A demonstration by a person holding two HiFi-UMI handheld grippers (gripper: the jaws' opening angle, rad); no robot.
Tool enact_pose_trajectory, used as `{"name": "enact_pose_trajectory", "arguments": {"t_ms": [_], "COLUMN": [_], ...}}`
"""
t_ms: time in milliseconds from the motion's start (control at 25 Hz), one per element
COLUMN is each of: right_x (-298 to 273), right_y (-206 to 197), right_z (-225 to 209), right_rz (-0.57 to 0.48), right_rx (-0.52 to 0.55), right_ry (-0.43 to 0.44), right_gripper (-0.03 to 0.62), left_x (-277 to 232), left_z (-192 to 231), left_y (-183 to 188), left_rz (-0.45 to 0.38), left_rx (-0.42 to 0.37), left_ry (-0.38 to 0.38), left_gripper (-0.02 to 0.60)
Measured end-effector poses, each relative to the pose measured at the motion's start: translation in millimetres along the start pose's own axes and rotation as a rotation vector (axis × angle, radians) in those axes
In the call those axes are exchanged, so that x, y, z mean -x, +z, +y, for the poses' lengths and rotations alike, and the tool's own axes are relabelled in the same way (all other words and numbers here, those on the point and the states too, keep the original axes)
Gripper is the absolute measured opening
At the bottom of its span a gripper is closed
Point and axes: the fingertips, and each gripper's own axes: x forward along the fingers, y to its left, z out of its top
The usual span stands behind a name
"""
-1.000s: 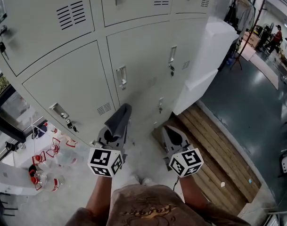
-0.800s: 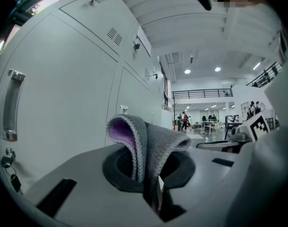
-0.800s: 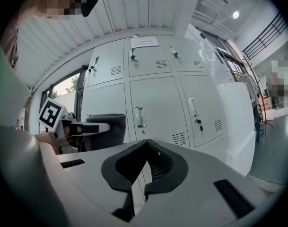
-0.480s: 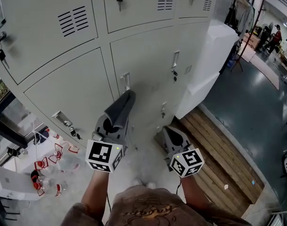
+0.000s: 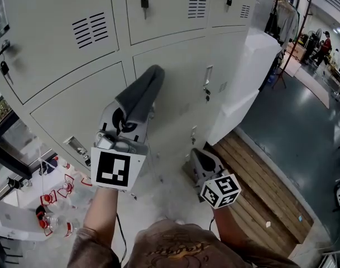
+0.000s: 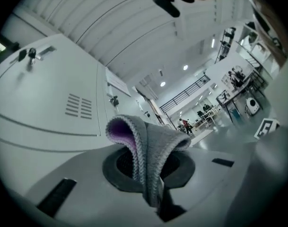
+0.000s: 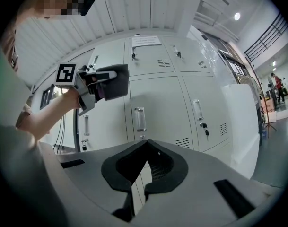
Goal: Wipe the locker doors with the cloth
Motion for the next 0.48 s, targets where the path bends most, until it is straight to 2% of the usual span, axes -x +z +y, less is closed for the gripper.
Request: {"name": "enact_pose_trajectory", "arguments": {"t_ms": [160,480], "right_x": [-4,-6], "right_y": [2,3], "right_z": [3,4], "right_rz": [-0.004,-0.011], "right_rx": [0.002,-0.004], "right_ry": [0.011,0.011], "right_gripper": [-0.003,-0.003], "left_x": [-8,-24], "left_z": [9,29], "left_y": [26,72], "left_rz": [-0.041,-0.113], "left_rx": [-0.138,-0.283], "left_ry": [0.02,0.053], "left_gripper": [0.038,0.038]}}
